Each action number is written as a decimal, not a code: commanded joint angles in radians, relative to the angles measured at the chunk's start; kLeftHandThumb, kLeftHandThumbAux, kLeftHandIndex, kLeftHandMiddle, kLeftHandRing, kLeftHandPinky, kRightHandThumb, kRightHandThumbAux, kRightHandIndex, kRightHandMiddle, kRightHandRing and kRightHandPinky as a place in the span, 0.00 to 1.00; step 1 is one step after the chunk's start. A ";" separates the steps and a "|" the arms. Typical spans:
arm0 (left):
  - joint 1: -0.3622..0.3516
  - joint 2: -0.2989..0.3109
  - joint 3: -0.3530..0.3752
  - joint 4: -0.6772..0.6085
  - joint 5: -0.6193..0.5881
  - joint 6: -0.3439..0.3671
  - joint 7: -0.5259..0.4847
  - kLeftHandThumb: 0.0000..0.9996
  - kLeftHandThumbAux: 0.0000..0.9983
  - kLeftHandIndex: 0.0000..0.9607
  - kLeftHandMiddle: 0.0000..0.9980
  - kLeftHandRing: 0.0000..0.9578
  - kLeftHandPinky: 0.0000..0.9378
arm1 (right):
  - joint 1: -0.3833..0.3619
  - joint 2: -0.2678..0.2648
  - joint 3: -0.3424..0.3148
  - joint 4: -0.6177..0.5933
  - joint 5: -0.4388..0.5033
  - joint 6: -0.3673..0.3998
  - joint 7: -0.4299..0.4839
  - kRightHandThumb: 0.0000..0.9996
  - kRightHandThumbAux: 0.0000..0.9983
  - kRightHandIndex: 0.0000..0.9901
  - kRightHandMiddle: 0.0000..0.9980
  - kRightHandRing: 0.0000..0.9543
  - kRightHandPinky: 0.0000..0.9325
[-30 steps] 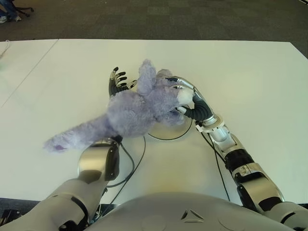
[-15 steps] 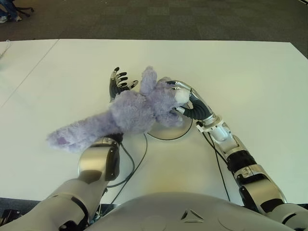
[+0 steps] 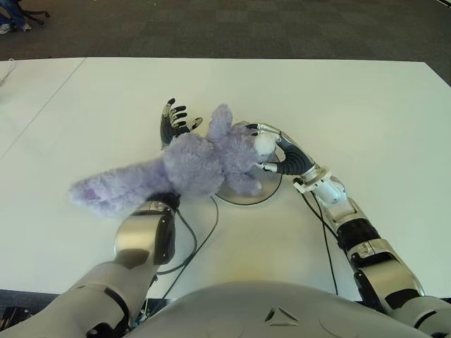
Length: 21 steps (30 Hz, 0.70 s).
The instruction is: Put the doll into the plate.
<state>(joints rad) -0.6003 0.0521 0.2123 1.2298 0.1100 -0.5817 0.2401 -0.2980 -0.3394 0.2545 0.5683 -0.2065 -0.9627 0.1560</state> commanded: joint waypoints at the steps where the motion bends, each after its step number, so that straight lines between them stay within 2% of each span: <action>1: 0.193 -0.058 -0.014 0.130 0.011 0.126 -0.004 0.01 0.89 0.12 0.27 0.30 0.32 | 0.060 0.009 0.013 0.079 -0.015 0.020 0.024 0.00 0.50 0.00 0.03 0.00 0.00; 8: 0.192 -0.057 -0.015 0.130 0.013 0.132 -0.003 0.02 0.89 0.12 0.27 0.31 0.34 | 0.041 -0.002 0.013 0.082 -0.054 0.037 0.016 0.00 0.44 0.00 0.00 0.00 0.00; 21: 0.191 -0.057 -0.012 0.130 0.014 0.136 -0.001 0.01 0.90 0.11 0.26 0.29 0.30 | 0.004 -0.020 -0.007 0.037 -0.036 0.076 0.037 0.00 0.40 0.00 0.00 0.00 0.00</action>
<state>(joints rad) -0.6003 0.0520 0.2119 1.2298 0.1171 -0.5815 0.2402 -0.3143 -0.3427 0.2540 0.5810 -0.2296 -0.9425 0.1664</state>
